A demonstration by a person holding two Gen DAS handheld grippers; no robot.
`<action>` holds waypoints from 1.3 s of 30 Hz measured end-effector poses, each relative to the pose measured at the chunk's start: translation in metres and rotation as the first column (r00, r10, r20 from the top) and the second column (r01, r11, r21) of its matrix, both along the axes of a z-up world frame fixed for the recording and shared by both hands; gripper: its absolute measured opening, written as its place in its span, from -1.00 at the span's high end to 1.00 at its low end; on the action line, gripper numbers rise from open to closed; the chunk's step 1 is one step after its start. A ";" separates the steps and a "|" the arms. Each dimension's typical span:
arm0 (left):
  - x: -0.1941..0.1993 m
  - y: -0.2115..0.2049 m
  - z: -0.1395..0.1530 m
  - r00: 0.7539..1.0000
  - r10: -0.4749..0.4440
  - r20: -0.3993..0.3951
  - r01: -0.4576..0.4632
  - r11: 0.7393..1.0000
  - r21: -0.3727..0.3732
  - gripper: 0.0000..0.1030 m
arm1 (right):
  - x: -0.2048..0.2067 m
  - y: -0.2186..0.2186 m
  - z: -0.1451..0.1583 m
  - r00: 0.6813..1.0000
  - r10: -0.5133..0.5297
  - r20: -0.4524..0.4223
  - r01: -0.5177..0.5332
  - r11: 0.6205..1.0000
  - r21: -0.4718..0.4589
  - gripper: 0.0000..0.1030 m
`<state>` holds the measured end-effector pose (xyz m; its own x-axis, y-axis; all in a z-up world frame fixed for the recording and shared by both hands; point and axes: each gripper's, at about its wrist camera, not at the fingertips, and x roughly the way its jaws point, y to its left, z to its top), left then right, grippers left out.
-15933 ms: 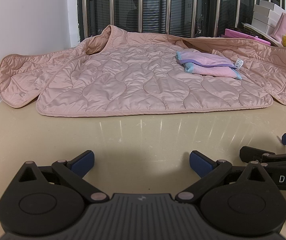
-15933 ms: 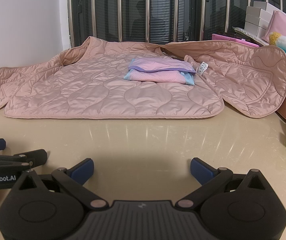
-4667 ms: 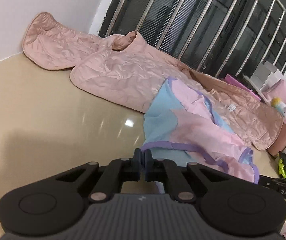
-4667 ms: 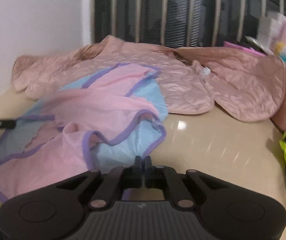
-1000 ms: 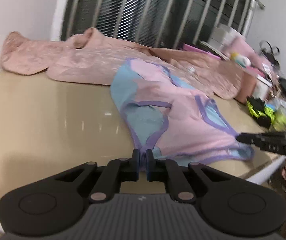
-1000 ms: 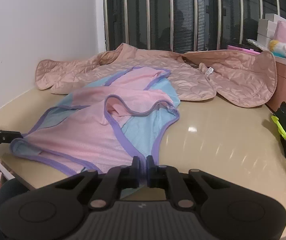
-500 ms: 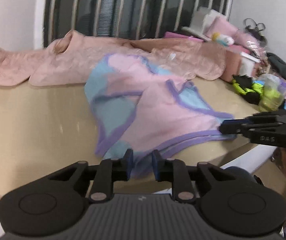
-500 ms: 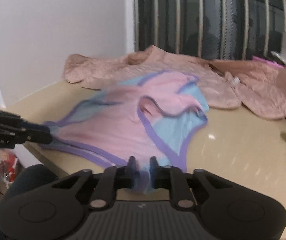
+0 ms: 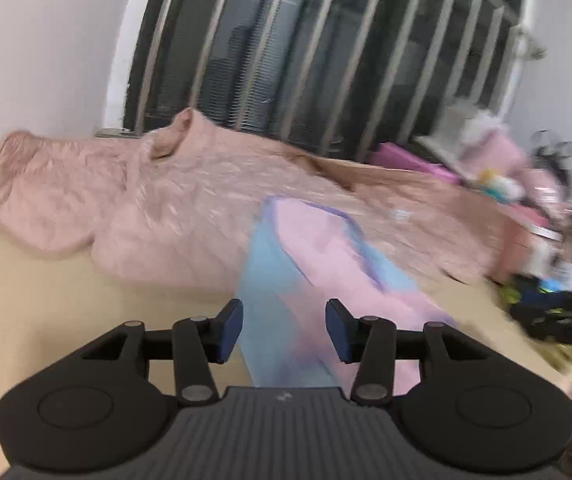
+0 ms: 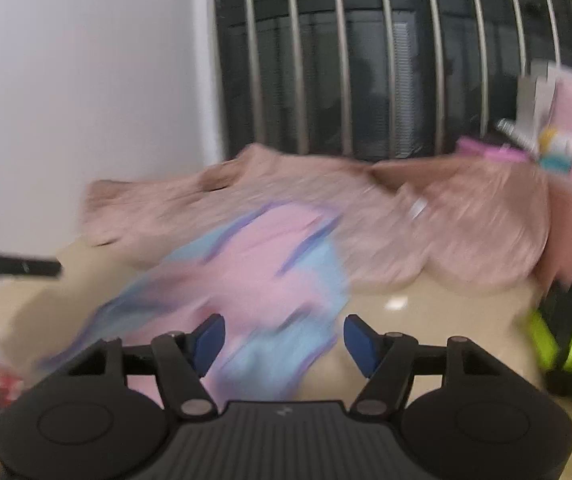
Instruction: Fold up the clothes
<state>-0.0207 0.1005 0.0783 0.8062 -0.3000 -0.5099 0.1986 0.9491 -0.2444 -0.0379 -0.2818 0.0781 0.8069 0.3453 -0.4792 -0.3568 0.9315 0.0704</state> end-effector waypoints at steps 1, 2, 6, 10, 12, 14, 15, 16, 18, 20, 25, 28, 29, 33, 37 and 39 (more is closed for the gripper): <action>0.025 -0.007 0.000 0.999 -0.001 -0.041 0.001 1.000 -0.008 0.12 | 0.022 0.001 0.006 1.000 -0.015 -0.001 0.015 1.000 -0.008 -0.23; 0.051 -0.014 -0.001 0.997 -0.003 -0.082 0.002 1.000 -0.015 0.12 | 0.045 0.004 0.009 1.000 -0.009 -0.019 0.009 1.000 0.000 -0.11; 0.129 -0.056 -0.010 0.982 -0.023 -0.189 0.033 0.998 0.054 0.14 | 0.134 0.020 0.006 0.991 0.014 -0.130 -0.012 1.000 0.017 0.21; 0.158 -0.093 -0.031 0.972 -0.005 -0.234 0.039 0.990 0.139 0.14 | 0.203 0.043 -0.014 0.968 0.026 -0.248 -0.022 1.000 0.019 0.33; 0.165 -0.105 -0.045 0.969 0.027 -0.246 0.021 0.981 0.192 0.14 | 0.215 0.054 -0.026 0.962 0.015 -0.274 -0.020 1.000 -0.015 0.33; 0.168 -0.108 -0.052 0.971 0.051 -0.235 0.005 0.973 0.230 0.15 | 0.227 0.065 -0.038 0.955 0.002 -0.296 -0.018 0.999 -0.051 0.34; 0.168 -0.107 -0.053 0.973 0.051 -0.226 0.000 0.975 0.220 0.33 | 0.230 0.069 -0.043 0.953 0.000 -0.302 -0.022 0.997 -0.069 0.33; 0.168 -0.104 -0.052 0.974 0.048 -0.221 -0.003 0.980 0.201 0.73 | 0.233 0.074 -0.048 0.952 -0.001 -0.307 -0.027 0.996 -0.087 0.33; 0.171 -0.095 -0.050 0.974 0.048 -0.220 -0.013 0.987 0.157 0.96 | 0.236 0.077 -0.054 0.952 -0.003 -0.307 -0.027 0.995 -0.095 0.37; 0.174 -0.084 -0.047 0.976 0.058 -0.208 -0.034 0.993 0.117 0.97 | 0.238 0.079 -0.057 0.955 -0.007 -0.296 -0.025 0.994 -0.103 0.94; 0.180 -0.039 -0.032 0.980 0.107 -0.167 -0.131 0.981 -0.144 0.97 | 0.236 0.071 -0.044 0.975 -0.034 -0.219 0.014 0.996 -0.094 0.94; 0.183 -0.014 -0.034 0.966 0.208 -0.152 -0.245 0.927 -0.285 0.97 | 0.241 0.055 -0.035 0.979 -0.081 -0.185 0.080 0.997 -0.014 0.94; 0.185 -0.008 -0.037 0.957 0.239 -0.167 -0.282 0.904 -0.322 0.94 | 0.243 0.050 -0.036 0.978 -0.089 -0.188 0.093 0.996 0.015 0.90; 0.192 0.004 -0.048 0.937 0.291 -0.194 -0.346 0.855 -0.386 0.57 | 0.253 0.038 -0.040 0.972 -0.098 -0.215 0.120 0.988 0.093 0.66; 0.204 -0.010 -0.047 0.943 0.233 -0.237 -0.290 0.926 -0.242 -0.04 | 0.257 0.053 -0.049 0.963 -0.069 -0.259 0.073 0.997 0.008 0.11; 0.206 -0.021 -0.045 0.950 0.216 -0.227 -0.256 0.952 -0.170 0.03 | 0.254 0.061 -0.051 0.965 -0.086 -0.246 0.076 0.996 -0.050 0.15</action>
